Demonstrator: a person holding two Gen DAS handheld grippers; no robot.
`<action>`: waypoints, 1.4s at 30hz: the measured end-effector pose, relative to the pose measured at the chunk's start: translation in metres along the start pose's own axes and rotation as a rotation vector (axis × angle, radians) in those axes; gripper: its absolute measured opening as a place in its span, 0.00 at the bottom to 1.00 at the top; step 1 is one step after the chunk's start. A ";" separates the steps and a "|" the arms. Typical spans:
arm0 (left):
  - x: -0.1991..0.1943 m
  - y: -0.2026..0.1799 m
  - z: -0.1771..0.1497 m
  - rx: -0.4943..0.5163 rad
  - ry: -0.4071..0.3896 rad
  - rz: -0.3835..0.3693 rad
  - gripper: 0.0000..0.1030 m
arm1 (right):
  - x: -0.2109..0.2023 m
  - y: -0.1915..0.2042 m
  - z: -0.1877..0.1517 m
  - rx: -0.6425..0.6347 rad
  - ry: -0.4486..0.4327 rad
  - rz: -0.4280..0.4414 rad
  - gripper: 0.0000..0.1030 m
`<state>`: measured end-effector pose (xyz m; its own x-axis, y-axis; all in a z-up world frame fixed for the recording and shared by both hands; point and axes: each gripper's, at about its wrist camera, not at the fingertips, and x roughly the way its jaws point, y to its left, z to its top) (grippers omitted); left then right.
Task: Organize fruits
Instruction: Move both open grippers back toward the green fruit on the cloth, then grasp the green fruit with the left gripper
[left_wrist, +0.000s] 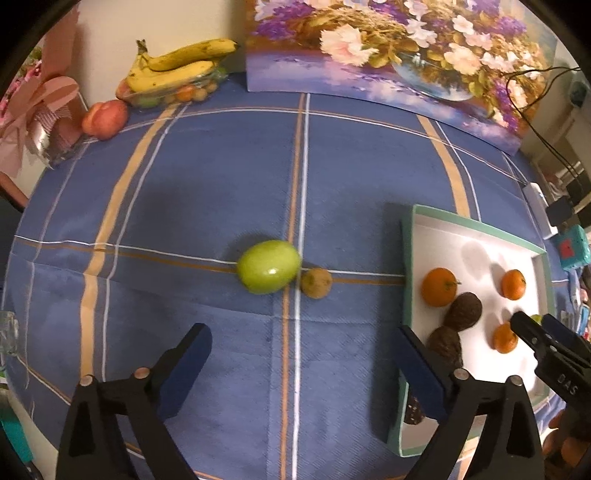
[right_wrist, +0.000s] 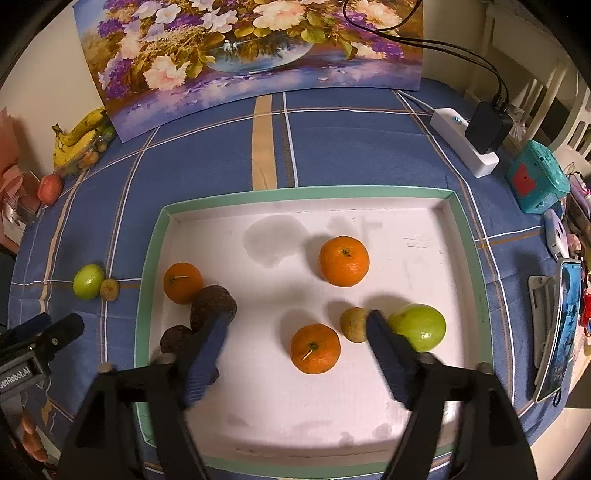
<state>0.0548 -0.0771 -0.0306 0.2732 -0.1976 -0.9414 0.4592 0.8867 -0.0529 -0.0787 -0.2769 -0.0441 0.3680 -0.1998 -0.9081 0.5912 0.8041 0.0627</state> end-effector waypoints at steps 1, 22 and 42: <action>-0.001 0.001 0.000 0.002 -0.006 0.010 1.00 | 0.000 0.001 0.000 -0.004 -0.002 -0.006 0.79; -0.011 0.034 0.009 -0.071 -0.061 0.049 1.00 | -0.002 0.024 0.001 -0.053 -0.068 -0.003 0.94; 0.010 0.106 0.014 -0.283 -0.006 0.014 1.00 | 0.010 0.110 0.003 -0.171 -0.033 0.060 0.94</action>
<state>0.1178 0.0089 -0.0411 0.2831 -0.1863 -0.9408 0.2015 0.9706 -0.1315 -0.0079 -0.1925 -0.0450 0.4238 -0.1647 -0.8907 0.4378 0.8981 0.0422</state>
